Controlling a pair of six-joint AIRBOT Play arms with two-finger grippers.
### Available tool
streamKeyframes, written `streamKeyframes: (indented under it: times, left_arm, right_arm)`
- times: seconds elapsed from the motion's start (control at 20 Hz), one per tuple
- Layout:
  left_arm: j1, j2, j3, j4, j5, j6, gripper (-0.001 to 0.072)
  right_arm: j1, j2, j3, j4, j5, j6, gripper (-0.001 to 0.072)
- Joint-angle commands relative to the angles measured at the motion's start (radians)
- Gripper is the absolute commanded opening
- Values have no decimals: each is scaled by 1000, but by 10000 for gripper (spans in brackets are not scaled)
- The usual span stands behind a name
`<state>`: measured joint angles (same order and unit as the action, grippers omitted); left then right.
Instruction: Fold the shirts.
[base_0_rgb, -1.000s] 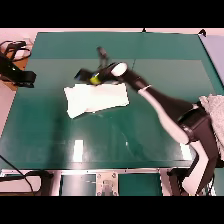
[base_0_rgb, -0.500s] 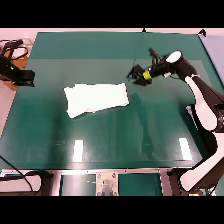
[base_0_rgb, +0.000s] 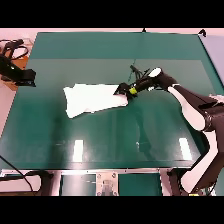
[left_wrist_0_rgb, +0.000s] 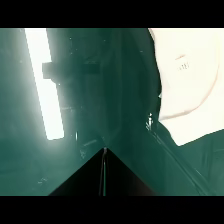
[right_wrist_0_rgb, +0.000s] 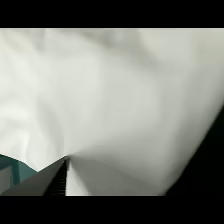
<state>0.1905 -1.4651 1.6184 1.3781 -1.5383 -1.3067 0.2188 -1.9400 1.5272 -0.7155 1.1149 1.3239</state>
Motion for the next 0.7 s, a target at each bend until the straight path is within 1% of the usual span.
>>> streamKeyframes:
  times: [0.0,0.15,0.25,0.45,0.65]
  left_arm:
    - [0,1,0,-2,-13,0,26]
    - [0,1,0,-2,-40,0,26]
    - [0,1,0,-2,-42,0,26]
    - [0,1,0,-2,-42,6,26]
    - [0,1,0,-2,-42,6,26]
  right_arm:
    - [39,-3,36,63,37,-8,20]
    - [7,44,151,72,116,35,16]
    - [-58,109,238,68,170,70,15]
    - [-309,282,347,68,236,168,16]
    - [-636,429,352,42,277,251,15]
